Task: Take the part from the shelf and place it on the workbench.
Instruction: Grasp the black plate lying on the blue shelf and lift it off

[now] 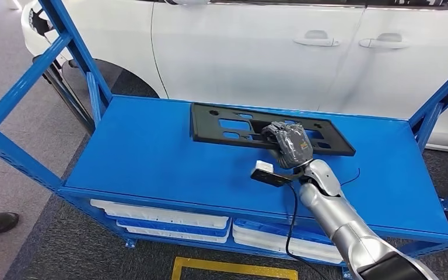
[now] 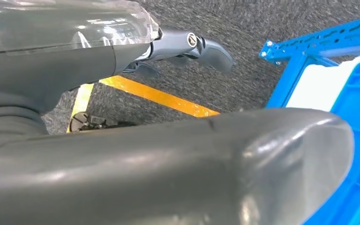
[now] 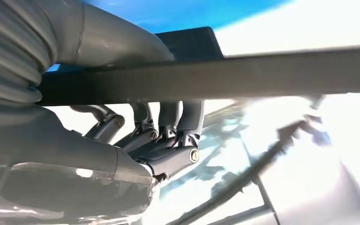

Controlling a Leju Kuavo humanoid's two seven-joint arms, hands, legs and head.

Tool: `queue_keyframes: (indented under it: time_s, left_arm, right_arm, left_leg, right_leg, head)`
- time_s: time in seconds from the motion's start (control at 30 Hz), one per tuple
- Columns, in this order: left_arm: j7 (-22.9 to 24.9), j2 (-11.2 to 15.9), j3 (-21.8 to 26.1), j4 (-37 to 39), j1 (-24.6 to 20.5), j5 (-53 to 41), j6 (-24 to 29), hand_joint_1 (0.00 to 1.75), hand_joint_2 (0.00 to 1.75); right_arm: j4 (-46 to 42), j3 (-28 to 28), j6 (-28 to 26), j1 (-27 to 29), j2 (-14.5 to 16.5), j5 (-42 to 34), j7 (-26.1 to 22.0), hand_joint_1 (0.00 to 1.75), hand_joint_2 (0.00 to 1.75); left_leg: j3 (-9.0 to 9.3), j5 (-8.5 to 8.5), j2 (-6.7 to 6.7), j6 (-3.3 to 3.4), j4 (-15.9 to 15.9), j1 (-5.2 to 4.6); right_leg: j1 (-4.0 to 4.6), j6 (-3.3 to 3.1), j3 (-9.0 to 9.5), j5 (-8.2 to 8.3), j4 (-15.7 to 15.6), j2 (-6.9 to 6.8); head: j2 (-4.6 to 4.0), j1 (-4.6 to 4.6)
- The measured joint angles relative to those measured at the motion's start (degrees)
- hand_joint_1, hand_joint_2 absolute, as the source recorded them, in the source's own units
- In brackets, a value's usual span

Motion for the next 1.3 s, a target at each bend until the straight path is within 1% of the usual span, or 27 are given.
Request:
queue_keyframes:
  time_s: [0.03,0.07,0.13,0.2,0.27,0.3,0.33,0.43,0.47,0.5,0.53,0.57,0.63,0.67,0.77,0.8,0.83,0.87,0.93,0.97,1.0,1.03,1.1,1.13,1.17,1.27,1.3]
  left_arm:
    - [0.1,0.0,0.0,0.0,0.0,0.0,0.1,0.00,0.00]
    - [0.2,0.1,-0.1,0.0,-0.1,0.0,0.1,0.00,0.00]
    - [0.3,0.1,-0.3,0.0,-0.1,0.1,0.2,0.00,0.00]
    - [0.2,0.1,-0.3,0.0,-0.1,0.3,0.3,0.00,0.00]
    - [0.1,0.2,-0.4,0.0,0.0,0.5,0.3,0.00,0.00]
    - [0.0,0.2,-0.5,0.0,0.0,0.5,0.3,0.00,0.00]
    - [0.0,0.3,-0.6,0.0,-0.1,0.6,0.3,0.00,0.00]
    - [-0.2,0.4,-0.8,0.0,-0.1,0.6,0.3,0.00,0.00]
    - [-0.4,0.5,-0.9,0.0,-0.1,0.6,0.2,0.00,0.00]
    - [-0.7,0.5,-0.9,0.0,-0.1,0.6,0.1,0.00,0.00]
    - [-1.0,0.5,-1.0,0.0,-0.1,0.7,-0.1,0.00,0.00]
    - [-1.4,0.5,-1.1,0.0,-0.1,0.8,-0.3,0.00,0.00]
    - [-2.0,0.5,-1.2,0.0,-0.1,1.1,-0.8,0.00,0.00]
    - [-2.3,0.5,-1.2,0.0,-0.1,1.3,-1.0,0.00,0.00]
    - [-2.8,0.5,-1.2,0.0,0.0,1.9,-1.6,0.00,0.00]
    - [-2.9,0.5,-1.2,0.0,0.0,2.0,-1.7,0.00,0.00]
    - [-3.0,0.5,-1.2,0.0,0.0,2.1,-1.9,0.00,0.00]
    - [-3.0,0.5,-1.2,0.0,0.0,2.2,-2.0,0.00,0.00]
    - [-3.0,0.5,-1.2,0.0,0.1,2.2,-2.1,0.00,0.00]
    - [-3.0,0.5,-1.2,0.0,0.1,2.2,-2.1,0.00,0.00]
    - [-3.0,0.5,-1.2,0.0,0.1,2.2,-2.0,0.00,0.00]
    - [-3.0,0.5,-1.2,0.0,0.1,2.3,-2.0,0.00,0.00]
    - [-3.1,0.6,-1.2,0.0,0.1,2.4,-1.8,0.00,0.00]
    - [-3.3,0.6,-1.2,0.0,0.1,2.5,-1.7,0.00,0.00]
    - [-3.4,0.6,-1.2,0.0,0.1,2.6,-1.6,0.00,0.00]
    - [-3.8,0.7,-1.2,0.0,0.1,2.7,-1.6,0.00,0.00]
    - [-3.8,0.7,-1.2,0.0,0.1,2.8,-1.6,0.00,0.00]
  right_arm:
    - [-4.1,-0.2,3.6,1.6,-1.0,-7.6,-3.8,1.75,1.75]
    - [-8.7,-0.4,7.5,3.1,-2.1,-15.1,-6.8,1.75,1.75]
    - [-18.8,-0.7,15.8,6.3,-4.4,-29.4,-9.9,1.75,1.75]
    - [-27.4,-1.0,21.7,9.5,-6.0,-37.9,-10.1,1.75,1.75]
    - [-33.7,-1.6,23.8,12.3,-6.4,-40.5,-10.1,1.75,1.75]
    - [-36.0,-2.0,24.0,13.4,-6.0,-40.9,-10.1,1.75,1.75]
    - [-37.7,-2.4,24.1,14.1,-5.4,-41.1,-10.1,1.75,1.75]
    - [-40.9,-4.0,24.5,15.7,-2.7,-42.2,-10.1,1.75,1.75]
    - [-41.7,-4.5,25.3,16.2,-1.9,-43.1,-10.1,1.75,1.75]
    - [-42.7,-4.8,26.4,16.8,-1.3,-44.5,-10.1,1.75,1.75]
    - [-43.9,-5.1,27.9,17.3,-1.0,-46.1,-10.2,1.75,1.75]
    - [-45.6,-5.4,29.5,17.7,-0.8,-47.9,-10.2,1.75,1.75]
    - [-49.1,-5.7,32.4,18.2,-0.8,-50.8,-10.2,1.75,1.75]
    - [-50.8,-5.7,33.5,18.3,-0.8,-51.8,-10.2,1.75,1.75]
    - [-54.6,-5.7,35.8,18.9,-0.8,-52.8,-10.2,1.75,1.75]
    - [-55.6,-5.5,36.6,19.1,-0.9,-52.8,-10.2,1.75,1.75]
    - [-56.8,-5.3,37.3,19.4,-1.0,-52.7,-10.2,1.75,1.75]
    - [-57.9,-5.0,37.8,19.6,-1.1,-52.5,-10.2,1.75,1.75]
    - [-59.8,-4.4,38.4,20.2,-1.2,-51.8,-10.2,1.75,1.75]
    - [-60.4,-4.1,38.5,20.5,-1.2,-51.6,-10.2,1.75,1.75]
    - [-61.0,-3.8,38.6,20.7,-1.2,-51.3,-10.2,1.75,1.75]
    - [-61.4,-3.4,38.6,20.7,-1.2,-51.3,-10.2,1.75,1.75]
    - [-62.1,-2.8,38.5,20.5,-1.2,-51.2,-10.2,1.75,1.75]
    - [-62.4,-2.5,38.3,20.1,-1.2,-51.3,-10.2,1.75,1.75]
    - [-62.7,-2.2,38.0,19.8,-1.2,-51.3,-10.2,1.75,1.75]
    - [-63.3,-1.4,37.2,18.9,-1.2,-51.5,-10.2,1.75,1.75]
    - [-63.4,-1.3,37.0,18.7,-1.2,-51.5,-10.2,1.75,1.75]
  left_leg:
    - [1.46,1.70,-0.03,0.11,-2.8,0.00]
    - [3.64,3.60,-0.25,0.25,-6.9,0.03]
    - [7.18,5.88,-0.84,0.80,-13.6,-0.02]
    - [8.01,6.07,-1.02,1.56,-15.4,-0.24]
    - [8.15,6.42,-0.66,2.38,-15.8,-0.29]
    - [8.23,6.63,-0.42,2.76,-16.1,-0.24]
    - [8.30,6.83,-0.17,3.08,-16.3,-0.17]
    - [8.25,6.91,0.45,3.41,-16.4,-0.28]
    - [8.23,6.89,0.60,3.42,-16.4,-0.32]
    - [8.22,6.87,0.69,3.41,-16.3,-0.35]
    - [8.23,6.83,0.74,3.36,-16.3,-0.35]
    - [8.24,6.75,0.78,3.25,-16.1,-0.35]
    - [8.17,6.54,0.88,2.87,-15.8,-0.54]
    - [8.12,6.47,1.00,2.61,-15.7,-0.62]
    - [8.11,6.37,1.42,1.74,-15.6,-0.57]
    - [7.97,5.74,1.44,1.40,-15.1,-0.52]
    - [7.43,4.37,1.40,1.06,-13.5,-0.47]
    - [6.46,2.34,1.34,0.74,-10.8,-0.37]
    - [3.76,-1.86,1.31,0.28,-3.1,-0.17]
    - [2.89,-2.91,1.31,0.14,-0.4,-0.08]
    - [2.93,-2.90,1.31,0.06,0.4,-0.01]
    - [4.12,-1.83,1.30,0.05,-1.2,0.05]
    - [8.60,1.22,0.92,0.22,-8.9,0.18]
    - [10.43,2.29,0.62,0.49,-12.4,0.15]
    - [11.45,2.83,0.36,0.81,-14.5,0.10]
    - [11.36,3.75,0.34,2.13,-15.6,-0.17]
    - [11.15,4.25,0.49,2.60,-15.8,-0.18]
  right_leg:
    - [0.04,0.06,0.18,-0.09,0.0,0.03]
    - [0.06,0.18,0.37,-0.22,0.0,0.07]
    - [0.24,0.65,0.66,-0.52,0.2,0.35]
    - [0.27,1.24,0.75,-0.57,0.2,0.65]
    - [0.12,1.79,0.63,-0.67,0.2,0.86]
    - [0.06,2.00,0.22,-1.34,1.1,1.00]
    - [0.02,2.16,-0.61,-2.57,2.9,1.15]
    - [-0.25,2.46,-5.51,-7.69,13.6,1.41]
    - [-0.33,2.52,-6.62,-8.22,16.0,1.43]
    - [-0.38,2.53,-6.67,-7.61,16.1,1.42]
    - [-0.41,2.47,-5.60,-6.07,13.9,1.40]
    - [-0.40,2.31,-3.64,-4.01,10.0,1.29]
    - [-0.13,1.87,-0.08,-1.47,2.7,0.84]
    - [0.03,1.67,0.78,-1.05,0.8,0.74]
    - [0.14,0.99,0.90,-0.76,0.0,1.15]
    - [0.05,0.68,0.93,-0.50,-0.2,1.23]
    - [-0.06,0.39,0.92,-0.23,-0.4,1.25]
    - [-0.09,0.18,0.87,-0.05,-0.5,1.27]
    - [0.03,-0.03,0.55,0.13,-0.5,1.36]
    - [0.08,-0.05,0.35,0.20,-0.4,1.41]
    - [0.09,-0.04,0.13,0.27,-0.2,1.49]
    - [0.08,0.03,-0.08,0.34,0.0,1.59]
    - [0.07,0.27,-0.41,0.50,0.4,1.85]
    - [0.12,0.50,-0.58,0.63,0.6,2.01]
    - [0.15,0.83,-0.77,0.83,0.7,2.12]
    - [-0.06,2.08,-1.24,1.53,0.6,2.32]
    - [-0.17,2.37,-1.50,1.08,1.0,2.32]
  head:
    - [0.00,0.00]
    - [0.00,-0.01]
    - [0.00,-0.01]
    - [0.00,0.00]
    - [0.00,0.01]
    - [0.00,0.01]
    - [0.00,0.01]
    - [0.00,0.01]
    - [0.00,0.01]
    - [0.00,0.01]
    - [0.00,0.01]
    - [0.00,0.01]
    - [0.00,0.00]
    - [0.00,0.00]
    - [0.00,-0.01]
    - [0.00,-0.01]
    - [0.00,-0.01]
    - [0.00,-0.01]
    - [0.00,-0.01]
    - [0.00,-0.01]
    - [0.00,-0.01]
    - [0.00,-0.01]
    - [0.00,-0.02]
    - [0.00,-0.01]
    - [0.00,-0.01]
    - [0.00,0.00]
    - [0.00,0.00]
